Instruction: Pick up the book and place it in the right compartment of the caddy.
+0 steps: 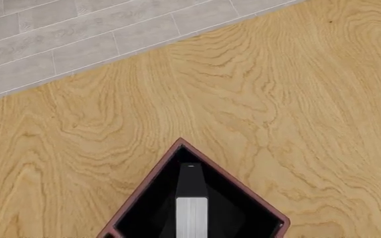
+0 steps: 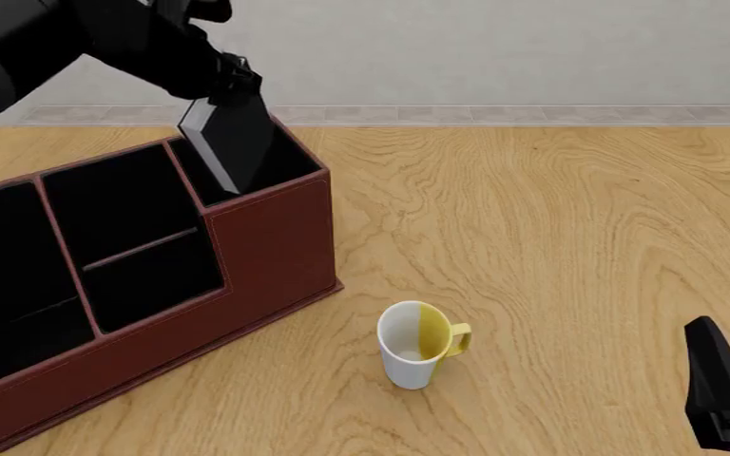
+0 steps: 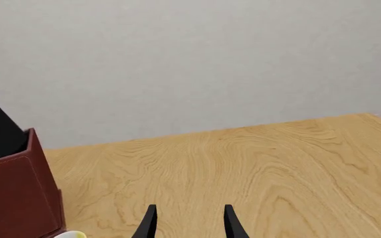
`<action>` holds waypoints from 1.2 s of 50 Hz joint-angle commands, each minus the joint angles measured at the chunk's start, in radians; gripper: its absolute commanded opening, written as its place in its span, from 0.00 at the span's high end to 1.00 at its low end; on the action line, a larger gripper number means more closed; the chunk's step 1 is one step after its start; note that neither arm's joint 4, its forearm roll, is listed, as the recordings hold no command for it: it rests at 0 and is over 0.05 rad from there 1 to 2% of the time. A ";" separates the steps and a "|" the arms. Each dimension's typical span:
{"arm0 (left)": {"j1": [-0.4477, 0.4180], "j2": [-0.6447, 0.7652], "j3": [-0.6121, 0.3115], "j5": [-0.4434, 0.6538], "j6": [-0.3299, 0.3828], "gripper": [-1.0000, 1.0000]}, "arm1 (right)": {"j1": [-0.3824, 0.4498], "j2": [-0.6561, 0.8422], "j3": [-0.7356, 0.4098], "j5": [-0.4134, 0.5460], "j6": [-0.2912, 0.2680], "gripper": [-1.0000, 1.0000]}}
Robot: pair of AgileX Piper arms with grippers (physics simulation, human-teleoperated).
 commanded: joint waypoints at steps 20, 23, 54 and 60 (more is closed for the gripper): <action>0.009 0.013 0.060 -0.065 0.026 1.00 | -0.004 0.000 0.000 0.000 -0.001 0.00; 0.011 0.016 0.069 -0.074 0.024 1.00 | -0.003 0.000 0.000 0.000 -0.002 0.00; 0.019 0.057 0.109 -0.118 0.041 1.00 | -0.010 0.000 0.000 0.002 -0.001 0.00; 0.018 0.060 0.131 -0.132 0.043 1.00 | -0.009 0.000 0.000 0.001 -0.001 0.00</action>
